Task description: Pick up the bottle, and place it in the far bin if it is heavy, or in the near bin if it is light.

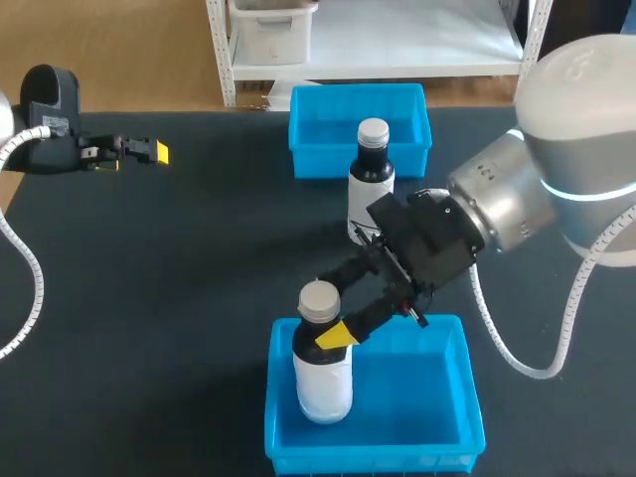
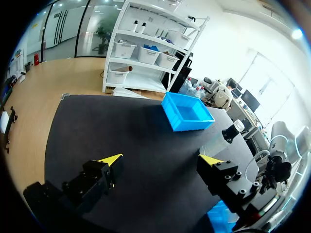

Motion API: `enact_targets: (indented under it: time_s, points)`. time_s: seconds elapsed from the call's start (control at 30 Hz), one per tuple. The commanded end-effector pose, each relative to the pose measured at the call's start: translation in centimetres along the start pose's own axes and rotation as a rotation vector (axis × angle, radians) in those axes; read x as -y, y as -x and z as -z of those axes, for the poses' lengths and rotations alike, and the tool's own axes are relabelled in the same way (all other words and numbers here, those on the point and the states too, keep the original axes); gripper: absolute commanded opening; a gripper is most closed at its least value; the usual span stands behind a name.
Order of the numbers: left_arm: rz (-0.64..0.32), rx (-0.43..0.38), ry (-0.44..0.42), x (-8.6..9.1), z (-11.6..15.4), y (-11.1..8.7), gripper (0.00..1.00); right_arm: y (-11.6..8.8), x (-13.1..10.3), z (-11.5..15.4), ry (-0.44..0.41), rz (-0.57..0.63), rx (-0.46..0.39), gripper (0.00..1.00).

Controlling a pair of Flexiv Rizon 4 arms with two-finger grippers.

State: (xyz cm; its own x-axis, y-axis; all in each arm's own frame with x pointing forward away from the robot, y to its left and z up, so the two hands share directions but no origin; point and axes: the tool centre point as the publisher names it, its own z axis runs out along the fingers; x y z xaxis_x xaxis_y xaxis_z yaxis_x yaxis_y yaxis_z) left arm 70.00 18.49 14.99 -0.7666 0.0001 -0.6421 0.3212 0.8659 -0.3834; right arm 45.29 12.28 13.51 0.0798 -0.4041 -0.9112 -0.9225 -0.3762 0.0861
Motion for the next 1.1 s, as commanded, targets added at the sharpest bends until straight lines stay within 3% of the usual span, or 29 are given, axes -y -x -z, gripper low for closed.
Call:
enact_targets:
  time_s: [0.03,0.33,0.47,0.77,1.1]
  points:
    - [0.000,0.000,0.000,0.0,0.0,0.0,1.00,0.1,0.2,0.0,0.012,-0.007,-0.008,1.00]
    - [0.000,0.000,0.000,0.0,0.0,0.0,1.00,0.3,-0.1,0.7,0.031,-0.023,-0.026,1.00]
    - [0.000,0.000,0.000,0.0,0.0,0.0,1.00,0.2,-0.6,2.6,0.027,-0.028,-0.040,1.00]
    - [0.000,0.000,0.000,0.0,0.0,0.0,1.00,-2.3,-1.2,10.8,-0.002,-0.036,-0.052,1.00]
    - [0.000,0.000,0.000,0.0,0.0,0.0,1.00,-5.6,3.6,19.6,-0.166,-0.097,-0.114,1.00]
